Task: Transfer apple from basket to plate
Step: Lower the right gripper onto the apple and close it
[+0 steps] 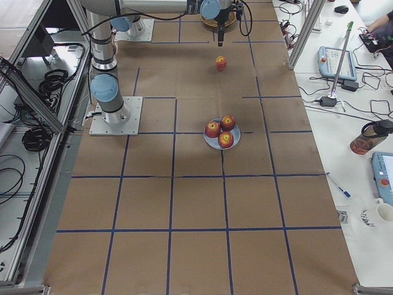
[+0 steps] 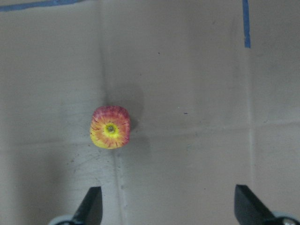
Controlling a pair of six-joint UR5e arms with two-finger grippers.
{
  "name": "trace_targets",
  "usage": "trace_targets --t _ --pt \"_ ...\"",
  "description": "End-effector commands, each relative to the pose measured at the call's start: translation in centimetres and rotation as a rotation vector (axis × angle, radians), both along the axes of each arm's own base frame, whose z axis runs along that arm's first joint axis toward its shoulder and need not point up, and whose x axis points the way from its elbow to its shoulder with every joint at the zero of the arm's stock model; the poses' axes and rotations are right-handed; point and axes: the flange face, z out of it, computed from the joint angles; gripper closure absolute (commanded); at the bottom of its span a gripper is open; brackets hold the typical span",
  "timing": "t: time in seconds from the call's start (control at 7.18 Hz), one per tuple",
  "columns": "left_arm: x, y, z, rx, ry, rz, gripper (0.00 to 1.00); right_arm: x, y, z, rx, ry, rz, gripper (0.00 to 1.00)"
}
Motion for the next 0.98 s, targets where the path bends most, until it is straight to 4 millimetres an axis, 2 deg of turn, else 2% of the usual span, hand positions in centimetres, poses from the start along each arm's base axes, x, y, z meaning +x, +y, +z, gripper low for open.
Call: trace_targets --t 0.0,0.42,0.84 --pt "0.7 -0.2 0.0 0.002 -0.003 0.013 0.01 4.5 -1.3 -5.4 -0.004 -0.002 -0.025 0.0" --pt "0.8 -0.2 0.1 0.0 -0.001 -0.042 0.01 6.2 -2.6 -12.1 0.035 0.011 -0.009 0.0" --pt "0.8 0.0 0.2 -0.002 0.0 -0.042 0.01 6.5 -3.3 -17.2 0.063 0.025 0.001 0.0"
